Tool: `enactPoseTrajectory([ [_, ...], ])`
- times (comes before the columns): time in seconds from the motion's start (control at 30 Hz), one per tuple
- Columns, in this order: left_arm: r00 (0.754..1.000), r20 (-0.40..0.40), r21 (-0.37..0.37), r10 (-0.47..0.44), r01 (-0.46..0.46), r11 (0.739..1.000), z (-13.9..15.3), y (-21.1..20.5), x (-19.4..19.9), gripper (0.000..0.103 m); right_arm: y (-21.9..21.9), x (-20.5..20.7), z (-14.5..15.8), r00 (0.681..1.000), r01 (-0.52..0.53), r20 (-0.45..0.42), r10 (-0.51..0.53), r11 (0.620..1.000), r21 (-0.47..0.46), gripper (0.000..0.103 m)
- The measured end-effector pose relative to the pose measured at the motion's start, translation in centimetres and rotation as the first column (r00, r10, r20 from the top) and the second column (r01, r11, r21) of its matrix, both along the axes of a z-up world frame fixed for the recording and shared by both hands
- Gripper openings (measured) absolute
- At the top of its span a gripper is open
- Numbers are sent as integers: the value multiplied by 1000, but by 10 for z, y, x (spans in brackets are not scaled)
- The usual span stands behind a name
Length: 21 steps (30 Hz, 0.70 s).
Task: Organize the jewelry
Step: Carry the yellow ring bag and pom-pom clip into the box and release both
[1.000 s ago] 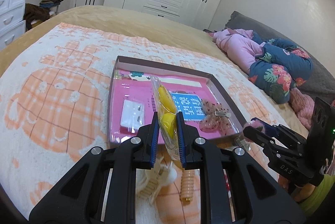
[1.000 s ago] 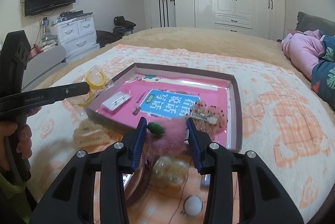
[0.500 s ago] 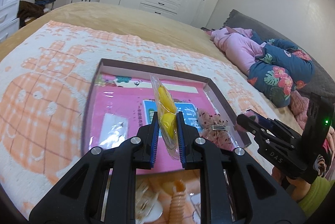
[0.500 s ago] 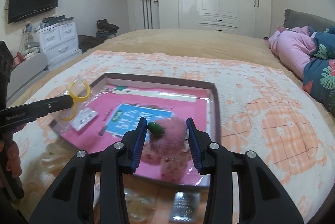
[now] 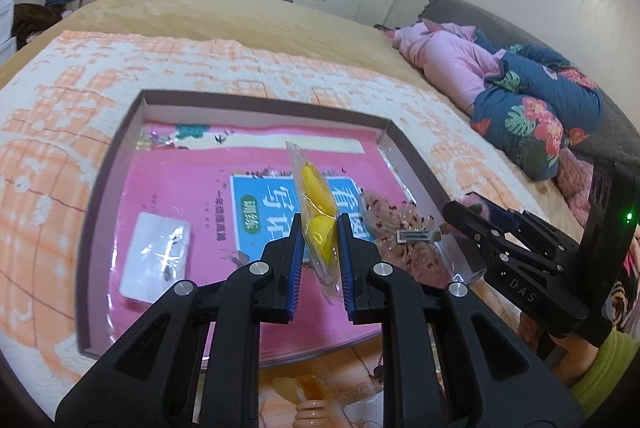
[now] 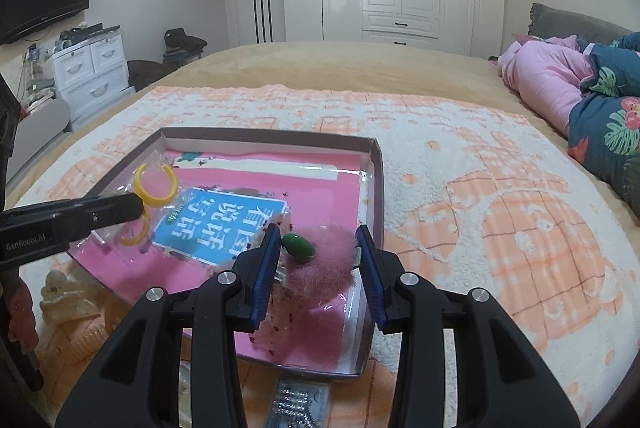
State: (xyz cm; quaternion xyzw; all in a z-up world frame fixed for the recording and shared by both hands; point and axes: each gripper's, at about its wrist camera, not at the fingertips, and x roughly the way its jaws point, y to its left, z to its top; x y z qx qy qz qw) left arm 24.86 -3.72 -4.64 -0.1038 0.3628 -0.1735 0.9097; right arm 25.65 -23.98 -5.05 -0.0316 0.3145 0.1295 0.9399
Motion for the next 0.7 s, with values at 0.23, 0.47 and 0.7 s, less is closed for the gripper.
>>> enactPoseTrajectory([
  [0.23, 1000, -22, 7, -10, 10, 1000, -7, -4, 2, 10, 0, 1, -4, 1000, -4, -13, 4, 1000, 2, 37],
  [0.47, 999, -35, 12, -16, 17, 1000, -9, -6, 2, 10, -1, 0, -5, 1000, -3, -25, 3, 1000, 9, 38],
  [0.7, 999, -37, 15, -14, 15, 1000, -9, -6, 2, 11, -1, -3, -6, 1000, 3, -29, -2, 1000, 10, 45],
])
